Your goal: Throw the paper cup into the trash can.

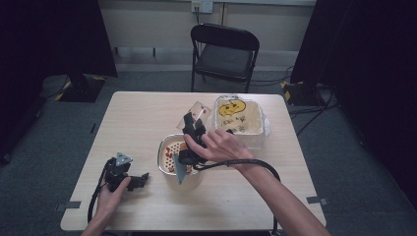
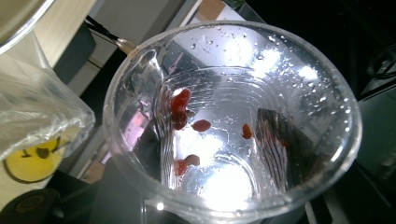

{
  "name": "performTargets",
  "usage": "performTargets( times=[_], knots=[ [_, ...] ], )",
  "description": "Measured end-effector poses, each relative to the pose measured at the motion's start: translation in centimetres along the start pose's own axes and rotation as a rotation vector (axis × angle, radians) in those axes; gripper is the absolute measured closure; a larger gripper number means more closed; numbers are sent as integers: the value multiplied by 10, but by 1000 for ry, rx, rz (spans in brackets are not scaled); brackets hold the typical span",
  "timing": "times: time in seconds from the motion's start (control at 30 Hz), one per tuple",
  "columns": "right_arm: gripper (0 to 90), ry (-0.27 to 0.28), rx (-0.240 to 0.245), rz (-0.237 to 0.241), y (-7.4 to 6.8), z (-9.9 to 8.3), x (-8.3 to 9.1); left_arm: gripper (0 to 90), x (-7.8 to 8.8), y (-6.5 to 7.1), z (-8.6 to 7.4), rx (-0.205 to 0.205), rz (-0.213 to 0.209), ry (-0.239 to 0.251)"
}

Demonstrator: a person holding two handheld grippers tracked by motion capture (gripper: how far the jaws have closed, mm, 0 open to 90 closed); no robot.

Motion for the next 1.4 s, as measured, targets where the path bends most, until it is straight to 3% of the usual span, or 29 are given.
performTargets(
  times=[0.1, 0.2, 0.27, 0.33, 0.37, 0.57, 0.73, 0.83, 0.97, 1.13, 1.2, 1.4],
  knots=[
    [490, 16, -43, 26, 0, 0, 0, 0, 0, 0, 0, 5, -1, -1],
    [490, 47, -126, 66, 1, -2, -2, 0, 0, 0, 0, 4, -2, -1],
    [488, 87, -237, 101, 3, -5, -4, 0, 0, 1, 0, 13, -2, 3],
    [488, 144, -408, 157, 7, -10, -6, 0, 0, 1, 0, 11, -3, 3],
    [488, 148, -454, 173, 8, -12, -6, 0, 0, 0, 0, 3, 0, -1],
    [486, 287, -776, 297, 9, -18, -10, 0, 0, 0, 0, 4, -2, -1],
    [486, 428, -1067, 397, 11, -20, -12, 0, 0, 0, 0, 3, 0, -1],
    [486, 521, -1216, 476, 10, -19, -14, 0, 0, 0, 0, 3, -2, -1],
    [487, 623, -1378, 553, 10, -21, -17, 0, 0, 0, 0, 4, -2, -1],
    [487, 728, -1542, 611, 13, -26, -19, 0, 0, 0, 0, 3, -2, -1],
    [488, 765, -1600, 621, 15, -28, -20, 0, 0, 0, 0, 4, -2, -1],
    [488, 854, -1716, 622, 23, -36, -22, 0, 0, 0, 0, 4, -2, -1]
  ],
)
Point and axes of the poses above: each handheld gripper's, and its own axes: x roughly backward along the jaws, z roughly out of its top, y roughly to its right, the point moved 8 cm from there along -x, roughly forward along the jaws, and after that the axes turned 13 degrees about z, right-handed, at the moved point
